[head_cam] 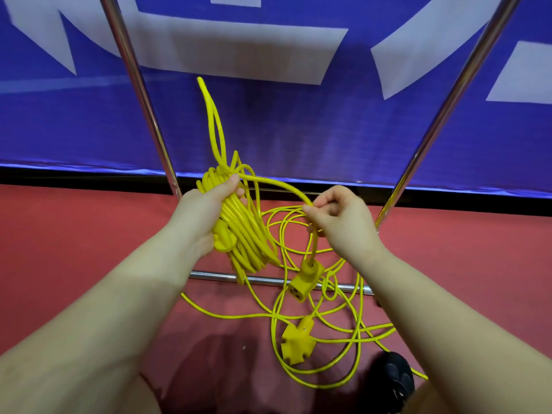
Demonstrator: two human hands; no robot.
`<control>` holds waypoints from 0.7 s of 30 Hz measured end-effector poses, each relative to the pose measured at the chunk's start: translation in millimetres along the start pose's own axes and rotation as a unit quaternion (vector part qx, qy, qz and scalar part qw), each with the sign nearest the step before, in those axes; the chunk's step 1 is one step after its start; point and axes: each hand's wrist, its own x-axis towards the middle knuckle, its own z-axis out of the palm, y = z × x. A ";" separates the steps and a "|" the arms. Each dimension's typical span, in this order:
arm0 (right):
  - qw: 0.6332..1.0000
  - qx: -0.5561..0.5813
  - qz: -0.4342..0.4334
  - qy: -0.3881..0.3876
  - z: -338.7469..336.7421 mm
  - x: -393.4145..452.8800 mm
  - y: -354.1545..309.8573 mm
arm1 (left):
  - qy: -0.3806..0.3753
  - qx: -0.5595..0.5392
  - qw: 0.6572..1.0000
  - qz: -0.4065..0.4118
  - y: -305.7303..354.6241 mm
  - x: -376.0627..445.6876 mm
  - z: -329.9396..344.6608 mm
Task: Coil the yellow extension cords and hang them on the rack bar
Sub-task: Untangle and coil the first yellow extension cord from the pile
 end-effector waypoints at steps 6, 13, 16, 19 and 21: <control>0.994 -0.099 0.038 0.035 -12.1 0.0 2.0 | 0.012 0.087 0.996 0.019 -1.6 -0.5 -6.1; 0.960 -0.218 0.170 -0.047 -9.1 5.8 21.5 | 0.028 0.125 0.992 0.013 -2.8 1.0 -15.6; 0.933 -0.270 0.210 -0.111 -4.4 4.9 29.1 | 0.027 0.143 0.989 0.022 -3.4 0.3 -17.2; 0.918 -0.289 0.217 -0.160 -0.7 1.5 24.9 | 0.018 0.181 0.983 0.037 -4.3 0.7 -19.7; 0.906 -0.321 0.193 -0.197 -0.3 -1.2 16.1 | 0.012 0.214 0.976 0.046 -4.9 1.0 -21.4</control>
